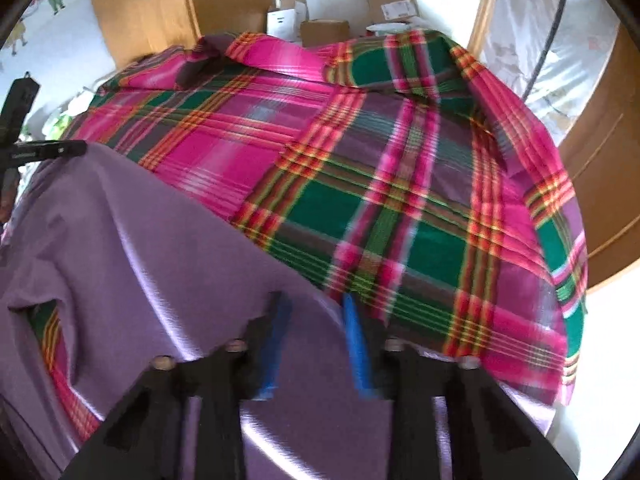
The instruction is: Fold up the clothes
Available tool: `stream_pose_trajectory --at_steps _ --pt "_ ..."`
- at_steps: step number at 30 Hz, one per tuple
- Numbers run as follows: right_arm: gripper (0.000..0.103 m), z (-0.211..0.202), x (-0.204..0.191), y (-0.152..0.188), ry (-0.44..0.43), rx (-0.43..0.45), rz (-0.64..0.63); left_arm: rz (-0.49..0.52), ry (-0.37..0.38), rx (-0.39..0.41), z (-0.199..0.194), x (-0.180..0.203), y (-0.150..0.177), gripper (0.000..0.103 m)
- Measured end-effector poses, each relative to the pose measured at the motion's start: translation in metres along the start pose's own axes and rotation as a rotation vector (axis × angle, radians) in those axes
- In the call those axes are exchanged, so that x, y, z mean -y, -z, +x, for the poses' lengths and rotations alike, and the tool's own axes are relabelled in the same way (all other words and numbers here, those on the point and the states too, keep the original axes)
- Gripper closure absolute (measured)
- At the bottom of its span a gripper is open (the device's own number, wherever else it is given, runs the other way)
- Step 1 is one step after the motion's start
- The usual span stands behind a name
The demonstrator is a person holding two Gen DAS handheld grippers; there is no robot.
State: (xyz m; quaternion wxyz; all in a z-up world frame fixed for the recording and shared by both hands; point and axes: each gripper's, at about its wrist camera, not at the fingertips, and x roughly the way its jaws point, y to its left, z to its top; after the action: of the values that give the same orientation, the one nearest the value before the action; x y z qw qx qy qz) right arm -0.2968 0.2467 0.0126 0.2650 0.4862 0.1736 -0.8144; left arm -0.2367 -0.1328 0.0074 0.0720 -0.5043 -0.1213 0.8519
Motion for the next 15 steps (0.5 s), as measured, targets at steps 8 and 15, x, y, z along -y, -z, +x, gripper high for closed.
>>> stream_pose_trajectory --at_steps 8,15 --pt "0.1 -0.004 -0.006 -0.014 0.176 0.098 0.029 -0.009 0.024 0.006 -0.001 -0.004 0.0 0.083" --pt "0.099 0.007 -0.008 -0.016 0.219 0.052 0.011 -0.019 0.034 0.007 -0.001 -0.005 0.0 0.083"
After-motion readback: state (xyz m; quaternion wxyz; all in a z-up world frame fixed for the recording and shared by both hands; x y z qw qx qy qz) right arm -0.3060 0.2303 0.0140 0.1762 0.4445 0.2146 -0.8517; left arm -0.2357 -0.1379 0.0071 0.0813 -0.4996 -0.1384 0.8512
